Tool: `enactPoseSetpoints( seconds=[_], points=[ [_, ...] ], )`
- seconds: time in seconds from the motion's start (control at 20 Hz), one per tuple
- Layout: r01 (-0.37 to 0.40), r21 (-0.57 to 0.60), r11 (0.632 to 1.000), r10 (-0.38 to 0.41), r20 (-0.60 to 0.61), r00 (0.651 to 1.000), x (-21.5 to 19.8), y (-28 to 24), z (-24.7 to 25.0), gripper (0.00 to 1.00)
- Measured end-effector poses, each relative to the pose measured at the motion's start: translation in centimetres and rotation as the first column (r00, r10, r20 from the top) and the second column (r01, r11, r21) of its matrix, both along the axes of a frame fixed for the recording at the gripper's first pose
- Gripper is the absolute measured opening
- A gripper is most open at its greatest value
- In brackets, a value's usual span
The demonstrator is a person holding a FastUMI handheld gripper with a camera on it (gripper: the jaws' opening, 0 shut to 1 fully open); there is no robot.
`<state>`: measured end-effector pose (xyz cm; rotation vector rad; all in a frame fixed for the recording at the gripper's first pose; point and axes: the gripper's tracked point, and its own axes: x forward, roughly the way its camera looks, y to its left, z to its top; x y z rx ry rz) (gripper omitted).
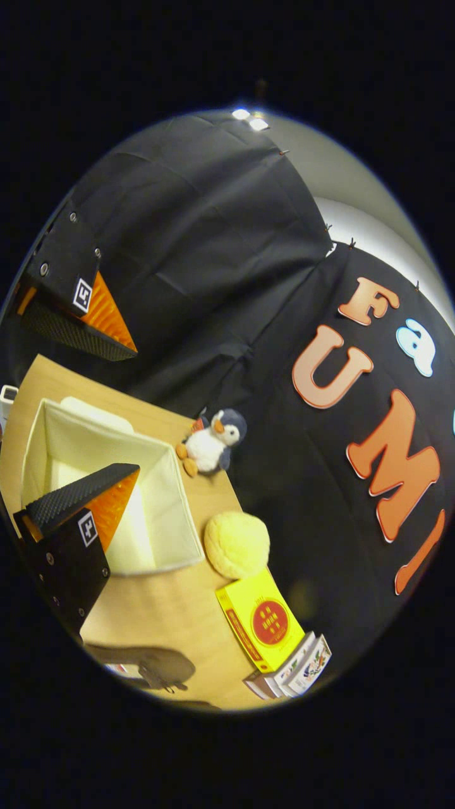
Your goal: Open the storage box then place both shoes into the box .Put the left shoe in first, then the right shoe, with the right side of both shoes facing outward in a uniform manner.
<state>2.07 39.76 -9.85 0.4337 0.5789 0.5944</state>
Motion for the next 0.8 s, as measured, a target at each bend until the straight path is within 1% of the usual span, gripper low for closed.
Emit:
enactPoseSetpoints(
  seconds=[0.1,0.25,0.35,0.45,0.6,0.8],
  points=[
    [0.067,-0.076,0.995,-0.065,0.034,0.997,1.1,-3.8,-0.7,0.98],
    [0.147,-0.179,0.973,-0.138,0.065,0.988,1.8,-9.7,-2.6,0.98],
    [0.203,-0.239,0.949,-0.192,0.072,0.979,2.1,-13.8,-4.1,0.98],
    [0.251,-0.313,0.916,-0.238,0.078,0.968,2.2,-17.8,-5.9,0.98],
    [0.292,-0.394,0.871,-0.285,0.077,0.955,1.8,-23.3,-8.0,0.98],
    [0.337,-0.459,0.822,-0.322,0.112,0.940,2.0,-28.2,-10.3,0.98]
  ],
)
